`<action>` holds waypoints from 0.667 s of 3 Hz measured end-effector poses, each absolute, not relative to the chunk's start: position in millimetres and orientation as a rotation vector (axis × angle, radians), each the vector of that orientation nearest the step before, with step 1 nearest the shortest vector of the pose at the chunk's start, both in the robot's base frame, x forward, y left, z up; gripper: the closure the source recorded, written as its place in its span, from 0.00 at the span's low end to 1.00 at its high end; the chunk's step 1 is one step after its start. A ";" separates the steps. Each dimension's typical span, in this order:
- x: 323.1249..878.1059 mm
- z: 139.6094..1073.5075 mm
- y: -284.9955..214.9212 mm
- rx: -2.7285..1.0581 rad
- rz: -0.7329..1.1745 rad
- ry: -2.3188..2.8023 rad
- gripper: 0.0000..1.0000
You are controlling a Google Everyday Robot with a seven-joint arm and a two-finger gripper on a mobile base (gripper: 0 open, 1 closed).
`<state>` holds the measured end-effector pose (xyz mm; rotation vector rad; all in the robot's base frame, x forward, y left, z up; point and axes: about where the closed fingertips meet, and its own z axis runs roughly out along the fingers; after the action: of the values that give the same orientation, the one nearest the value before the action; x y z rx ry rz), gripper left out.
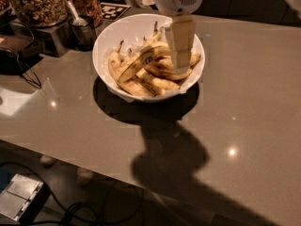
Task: Pick banana from white bowl
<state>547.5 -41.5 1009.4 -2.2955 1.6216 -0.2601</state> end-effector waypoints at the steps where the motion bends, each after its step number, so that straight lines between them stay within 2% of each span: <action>1: 569.4 993.9 -30.0 -2.354 -0.256 1.606 0.16; 2: 588.9 979.4 -21.9 -2.403 -0.251 1.596 0.29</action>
Offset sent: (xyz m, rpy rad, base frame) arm 0.0512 0.0174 -0.0517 -0.1378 0.1346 0.0712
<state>588.9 -21.9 979.4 -2.4028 1.5957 -0.2511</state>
